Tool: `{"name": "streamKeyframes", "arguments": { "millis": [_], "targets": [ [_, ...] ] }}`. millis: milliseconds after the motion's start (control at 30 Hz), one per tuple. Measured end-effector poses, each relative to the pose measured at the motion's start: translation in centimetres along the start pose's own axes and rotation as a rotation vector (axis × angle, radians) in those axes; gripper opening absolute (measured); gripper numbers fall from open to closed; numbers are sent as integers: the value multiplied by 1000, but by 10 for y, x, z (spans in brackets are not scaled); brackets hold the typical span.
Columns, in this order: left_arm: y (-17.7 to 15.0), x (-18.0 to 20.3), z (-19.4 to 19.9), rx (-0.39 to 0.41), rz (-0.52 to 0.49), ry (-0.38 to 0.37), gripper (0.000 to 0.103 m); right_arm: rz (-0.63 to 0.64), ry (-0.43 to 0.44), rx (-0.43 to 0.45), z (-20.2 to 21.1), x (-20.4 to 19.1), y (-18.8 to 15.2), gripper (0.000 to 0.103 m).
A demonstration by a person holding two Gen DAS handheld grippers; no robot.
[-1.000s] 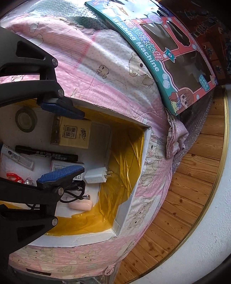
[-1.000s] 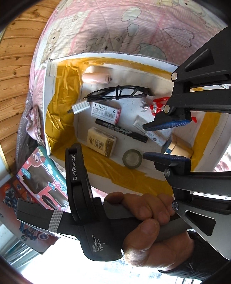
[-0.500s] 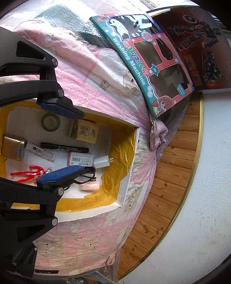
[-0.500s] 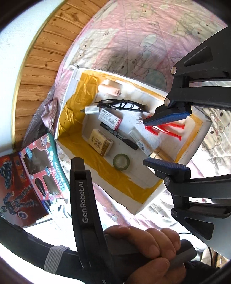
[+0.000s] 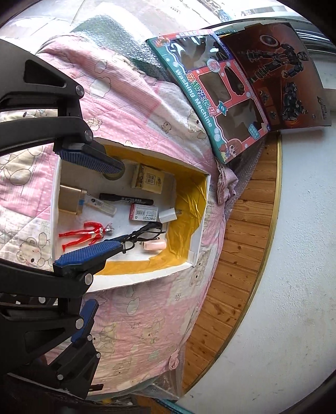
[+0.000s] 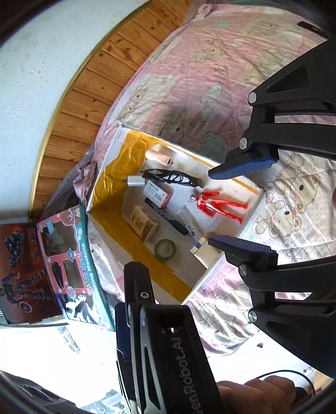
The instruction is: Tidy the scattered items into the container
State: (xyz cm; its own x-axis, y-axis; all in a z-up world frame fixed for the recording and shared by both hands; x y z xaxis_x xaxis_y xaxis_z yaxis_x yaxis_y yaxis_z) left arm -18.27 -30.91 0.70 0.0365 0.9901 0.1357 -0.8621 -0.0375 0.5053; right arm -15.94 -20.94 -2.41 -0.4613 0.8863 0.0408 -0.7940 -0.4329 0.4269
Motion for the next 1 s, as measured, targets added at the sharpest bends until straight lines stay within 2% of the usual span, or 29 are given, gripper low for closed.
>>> {"name": "streamKeyframes", "arguments": {
  "millis": [67,400,800,1000],
  "targets": [
    [-9,3,7,4,-6,7,56,-2,-15,3,4,0,-5,48],
    [-44,10,31,2,-6,24,56,-24,46,-1,16,-10,-28,48],
    [-61,16,60,37,-18,34,56,-24,80,34,36,-25,-39,48],
    [-67,17,67,43,-22,32,56,-27,65,44,41,-26,-44,48]
  ]
}}
Point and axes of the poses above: each gripper's, at about its wrist camera, not at the fingertips, and z roughly against the way its jaws point, x to its right, y to its top, the point moved 7 cm from there along -z, roughly the way its jaws point, and after that the axes turned 9 degrees about -x, right-handed, at the moved point
